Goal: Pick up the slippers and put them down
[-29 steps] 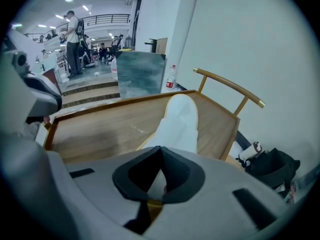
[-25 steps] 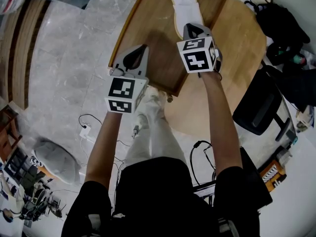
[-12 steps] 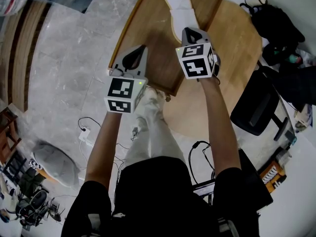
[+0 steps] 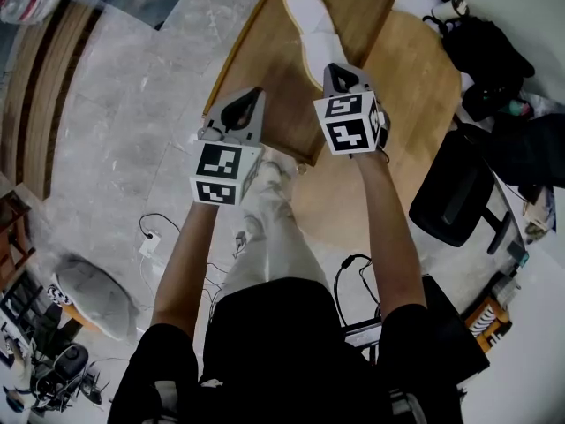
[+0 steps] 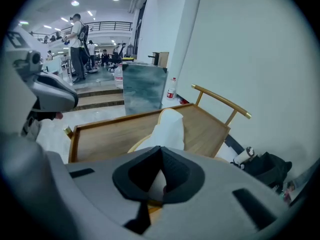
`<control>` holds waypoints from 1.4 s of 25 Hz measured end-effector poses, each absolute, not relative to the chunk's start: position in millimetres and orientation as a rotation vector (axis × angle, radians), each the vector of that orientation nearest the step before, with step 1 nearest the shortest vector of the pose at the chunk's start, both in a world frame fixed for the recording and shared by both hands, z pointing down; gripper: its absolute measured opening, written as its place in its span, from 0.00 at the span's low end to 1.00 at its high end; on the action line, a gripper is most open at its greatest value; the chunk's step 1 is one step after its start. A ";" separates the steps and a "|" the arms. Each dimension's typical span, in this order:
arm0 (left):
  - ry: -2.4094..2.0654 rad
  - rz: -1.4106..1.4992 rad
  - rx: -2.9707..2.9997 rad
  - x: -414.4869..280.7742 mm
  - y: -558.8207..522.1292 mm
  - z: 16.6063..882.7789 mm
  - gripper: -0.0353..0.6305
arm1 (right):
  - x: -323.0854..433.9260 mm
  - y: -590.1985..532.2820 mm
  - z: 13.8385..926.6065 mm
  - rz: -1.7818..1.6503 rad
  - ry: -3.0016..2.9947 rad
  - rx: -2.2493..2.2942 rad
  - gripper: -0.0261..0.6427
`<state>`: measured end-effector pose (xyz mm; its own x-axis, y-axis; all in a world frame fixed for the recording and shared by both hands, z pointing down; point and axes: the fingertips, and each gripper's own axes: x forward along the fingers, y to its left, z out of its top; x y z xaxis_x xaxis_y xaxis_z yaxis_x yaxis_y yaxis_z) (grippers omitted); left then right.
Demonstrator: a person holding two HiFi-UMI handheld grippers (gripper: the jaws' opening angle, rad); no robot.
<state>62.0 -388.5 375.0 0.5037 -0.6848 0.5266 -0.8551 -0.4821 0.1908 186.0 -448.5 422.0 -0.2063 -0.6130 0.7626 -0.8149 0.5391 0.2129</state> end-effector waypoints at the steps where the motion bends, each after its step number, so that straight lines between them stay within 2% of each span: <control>1: -1.277 0.531 2.325 60.2 -385.1 371.2 0.06 | 184.6 -443.1 418.8 0.300 -1.919 1.162 0.04; 35: -1.449 0.448 2.446 13.1 -221.3 233.1 0.06 | 117.7 -272.8 245.1 0.078 -2.079 1.190 0.04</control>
<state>13.1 -221.3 233.1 0.4539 -0.8006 0.3910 -0.8817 -0.4671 0.0671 117.7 -272.8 245.1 -0.3074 -0.7254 0.6158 -0.7693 0.5704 0.2878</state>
